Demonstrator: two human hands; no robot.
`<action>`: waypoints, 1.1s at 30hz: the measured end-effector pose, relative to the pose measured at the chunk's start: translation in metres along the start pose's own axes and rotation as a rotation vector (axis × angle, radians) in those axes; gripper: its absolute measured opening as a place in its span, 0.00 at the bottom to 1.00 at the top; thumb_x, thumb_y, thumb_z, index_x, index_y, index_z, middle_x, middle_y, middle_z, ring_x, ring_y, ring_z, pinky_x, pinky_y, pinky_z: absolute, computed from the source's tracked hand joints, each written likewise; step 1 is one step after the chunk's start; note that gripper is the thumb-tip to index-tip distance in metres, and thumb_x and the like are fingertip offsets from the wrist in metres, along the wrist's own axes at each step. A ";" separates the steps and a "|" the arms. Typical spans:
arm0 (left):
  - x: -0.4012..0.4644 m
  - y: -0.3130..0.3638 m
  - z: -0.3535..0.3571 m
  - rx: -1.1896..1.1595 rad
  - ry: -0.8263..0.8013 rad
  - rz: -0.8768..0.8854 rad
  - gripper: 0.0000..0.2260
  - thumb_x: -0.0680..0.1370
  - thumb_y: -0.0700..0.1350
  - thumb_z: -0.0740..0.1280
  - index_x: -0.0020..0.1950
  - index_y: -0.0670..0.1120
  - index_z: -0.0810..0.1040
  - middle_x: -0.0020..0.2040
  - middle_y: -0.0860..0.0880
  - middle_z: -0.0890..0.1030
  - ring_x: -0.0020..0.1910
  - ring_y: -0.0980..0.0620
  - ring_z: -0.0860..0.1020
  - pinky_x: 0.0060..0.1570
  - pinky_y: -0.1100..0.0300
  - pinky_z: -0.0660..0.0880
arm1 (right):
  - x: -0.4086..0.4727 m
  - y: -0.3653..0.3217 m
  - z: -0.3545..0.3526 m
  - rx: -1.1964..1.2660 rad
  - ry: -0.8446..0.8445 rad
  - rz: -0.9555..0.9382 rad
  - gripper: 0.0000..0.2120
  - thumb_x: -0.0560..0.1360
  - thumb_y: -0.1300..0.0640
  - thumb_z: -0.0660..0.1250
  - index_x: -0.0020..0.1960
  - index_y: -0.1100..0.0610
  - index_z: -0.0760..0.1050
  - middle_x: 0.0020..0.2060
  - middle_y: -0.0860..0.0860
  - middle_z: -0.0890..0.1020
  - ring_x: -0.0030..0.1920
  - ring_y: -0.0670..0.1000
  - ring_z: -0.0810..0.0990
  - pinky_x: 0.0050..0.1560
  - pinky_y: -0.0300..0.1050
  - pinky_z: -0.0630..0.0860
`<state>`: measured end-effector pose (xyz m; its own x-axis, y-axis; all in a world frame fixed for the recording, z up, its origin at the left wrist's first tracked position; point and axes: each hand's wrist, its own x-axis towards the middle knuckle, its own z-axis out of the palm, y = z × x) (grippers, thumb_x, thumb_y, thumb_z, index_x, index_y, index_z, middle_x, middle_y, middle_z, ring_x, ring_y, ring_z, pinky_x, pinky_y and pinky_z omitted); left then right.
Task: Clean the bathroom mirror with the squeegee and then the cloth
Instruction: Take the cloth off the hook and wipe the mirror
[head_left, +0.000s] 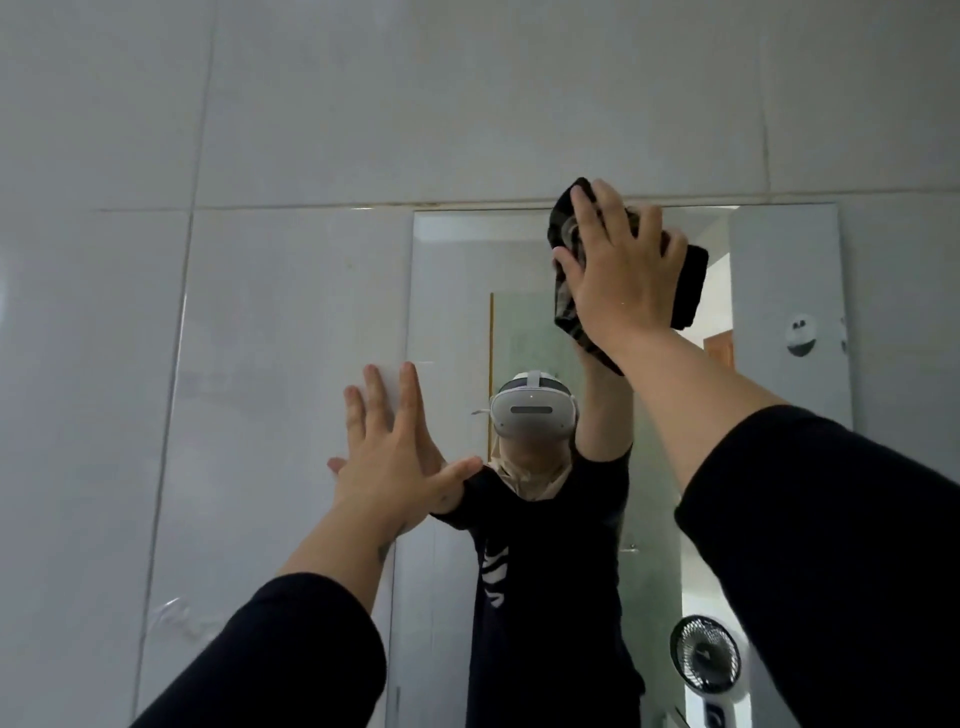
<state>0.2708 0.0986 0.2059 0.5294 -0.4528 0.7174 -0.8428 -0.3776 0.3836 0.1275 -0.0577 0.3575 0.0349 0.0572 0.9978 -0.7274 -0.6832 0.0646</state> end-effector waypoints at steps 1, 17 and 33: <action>0.000 0.000 0.000 0.004 0.005 0.000 0.52 0.65 0.72 0.64 0.64 0.65 0.21 0.73 0.53 0.25 0.74 0.48 0.29 0.68 0.30 0.52 | -0.002 0.012 -0.002 -0.003 0.002 0.032 0.27 0.79 0.44 0.55 0.76 0.51 0.56 0.75 0.48 0.60 0.64 0.61 0.65 0.60 0.57 0.62; 0.002 -0.004 0.007 0.029 0.054 0.017 0.54 0.61 0.75 0.62 0.71 0.61 0.27 0.76 0.50 0.30 0.75 0.45 0.33 0.71 0.36 0.50 | -0.061 0.143 -0.022 -0.069 0.013 0.589 0.25 0.80 0.42 0.52 0.75 0.46 0.55 0.74 0.50 0.61 0.61 0.61 0.67 0.57 0.57 0.64; -0.001 -0.002 0.002 0.027 0.057 0.032 0.51 0.65 0.74 0.62 0.73 0.61 0.30 0.76 0.53 0.31 0.76 0.49 0.33 0.67 0.33 0.58 | -0.059 -0.041 -0.004 0.030 -0.010 0.133 0.26 0.78 0.44 0.58 0.74 0.48 0.60 0.72 0.50 0.66 0.60 0.59 0.70 0.57 0.58 0.66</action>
<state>0.2723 0.0986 0.2031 0.4947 -0.4183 0.7617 -0.8561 -0.3856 0.3442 0.1529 -0.0303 0.2956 -0.0536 -0.0431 0.9976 -0.7051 -0.7058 -0.0684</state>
